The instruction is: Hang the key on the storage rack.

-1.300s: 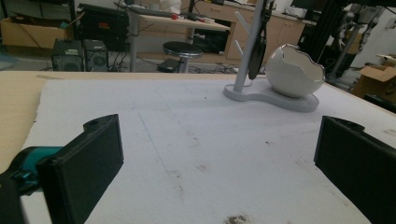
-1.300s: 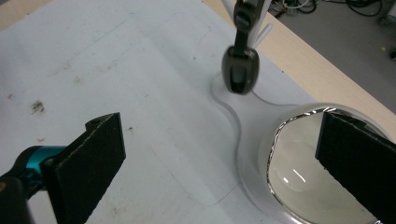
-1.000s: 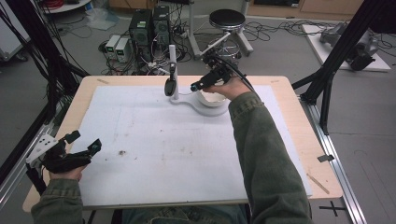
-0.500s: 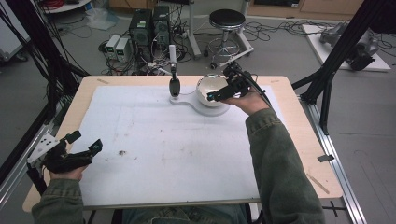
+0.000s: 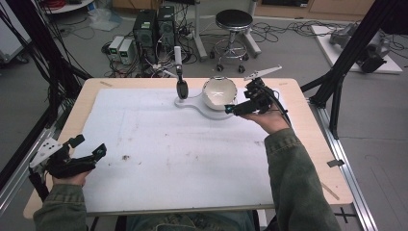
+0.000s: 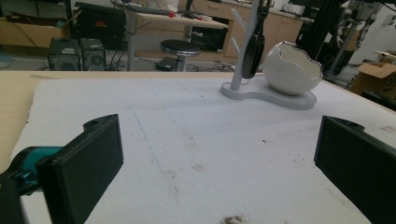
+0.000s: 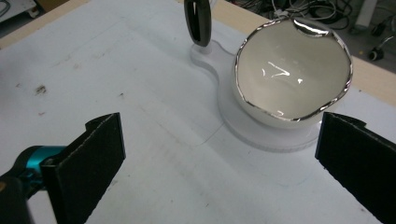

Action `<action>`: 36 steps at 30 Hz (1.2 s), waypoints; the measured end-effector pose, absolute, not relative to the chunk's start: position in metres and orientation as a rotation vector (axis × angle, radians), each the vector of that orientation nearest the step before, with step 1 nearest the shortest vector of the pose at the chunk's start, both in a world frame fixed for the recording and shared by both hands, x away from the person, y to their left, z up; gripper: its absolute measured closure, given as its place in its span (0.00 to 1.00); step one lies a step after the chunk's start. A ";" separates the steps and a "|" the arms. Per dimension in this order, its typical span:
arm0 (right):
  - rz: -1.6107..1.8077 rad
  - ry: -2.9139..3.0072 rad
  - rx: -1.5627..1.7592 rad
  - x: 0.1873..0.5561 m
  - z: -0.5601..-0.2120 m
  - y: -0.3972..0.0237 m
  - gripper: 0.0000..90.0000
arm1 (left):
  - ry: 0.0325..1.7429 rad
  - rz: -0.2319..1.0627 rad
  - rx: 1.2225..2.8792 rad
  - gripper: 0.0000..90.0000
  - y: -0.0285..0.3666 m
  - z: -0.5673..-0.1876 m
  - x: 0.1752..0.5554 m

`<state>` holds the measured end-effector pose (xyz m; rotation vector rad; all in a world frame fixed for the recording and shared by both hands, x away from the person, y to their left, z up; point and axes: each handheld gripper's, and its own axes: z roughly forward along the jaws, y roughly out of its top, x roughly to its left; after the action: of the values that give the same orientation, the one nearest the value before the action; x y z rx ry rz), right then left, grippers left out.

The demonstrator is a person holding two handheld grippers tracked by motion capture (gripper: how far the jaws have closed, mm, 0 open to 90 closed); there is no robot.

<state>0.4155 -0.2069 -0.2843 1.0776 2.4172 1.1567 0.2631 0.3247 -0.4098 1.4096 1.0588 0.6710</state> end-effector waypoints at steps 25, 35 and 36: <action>1.255 2.385 1.156 0.379 -0.344 -0.248 0.01 | 1.055 0.643 1.434 0.02 0.323 -0.411 0.265; 1.272 2.314 1.164 0.371 -0.364 -0.264 0.01 | 1.053 0.610 1.465 0.02 0.322 -0.412 0.265; 1.274 2.303 1.171 0.370 -0.366 -0.266 0.01 | 1.051 0.611 1.470 0.02 0.321 -0.412 0.265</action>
<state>0.3697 -0.2657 -0.3662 1.1708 2.3033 1.2738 0.2646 0.3215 -0.4120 1.4701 1.0511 0.6108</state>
